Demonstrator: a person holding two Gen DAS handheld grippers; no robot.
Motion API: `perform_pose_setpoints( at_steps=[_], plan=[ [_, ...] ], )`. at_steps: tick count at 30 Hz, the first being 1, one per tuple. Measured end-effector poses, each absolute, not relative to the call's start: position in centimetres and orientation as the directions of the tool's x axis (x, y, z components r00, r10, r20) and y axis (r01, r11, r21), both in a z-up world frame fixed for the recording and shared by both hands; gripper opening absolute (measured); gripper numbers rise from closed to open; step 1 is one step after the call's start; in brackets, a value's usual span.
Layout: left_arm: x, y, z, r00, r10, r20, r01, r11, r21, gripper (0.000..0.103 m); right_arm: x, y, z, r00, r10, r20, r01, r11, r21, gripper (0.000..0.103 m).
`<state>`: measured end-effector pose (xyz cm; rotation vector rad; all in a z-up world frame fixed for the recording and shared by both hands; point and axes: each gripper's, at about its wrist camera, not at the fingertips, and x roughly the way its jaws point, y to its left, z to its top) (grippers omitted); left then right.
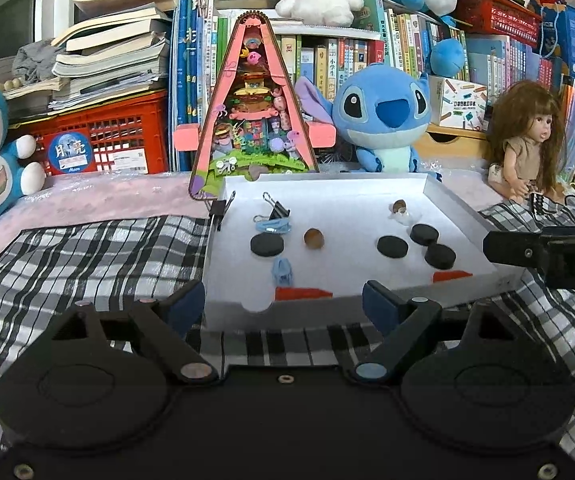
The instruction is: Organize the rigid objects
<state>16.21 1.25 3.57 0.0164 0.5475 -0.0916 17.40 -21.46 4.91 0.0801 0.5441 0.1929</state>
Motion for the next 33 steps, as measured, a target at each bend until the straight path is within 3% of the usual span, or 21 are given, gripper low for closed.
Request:
perform_pose_setpoints(
  at_steps=[15,22,33],
  plan=[
    [15.4,2.1,-1.6,0.802,-0.020,-0.598,0.005,1.000,-0.026,0.086,15.3,-20.1,-0.8,0.806,0.131,-0.577,-0.127,0.991,0.047,0.098],
    [15.7,2.0,-1.8,0.795,-0.008,-0.606,0.000,1.000,-0.013,0.092,15.4,-19.2,-1.9,0.790,0.105,-0.603,-0.124,0.992,0.011,0.103],
    [16.1,1.8,-2.1,0.784,0.012,-0.621,-0.008,1.000,0.008,0.101,15.7,-19.0,-2.3,0.774,0.100,-0.625,-0.124,0.992,0.005,0.103]
  ],
)
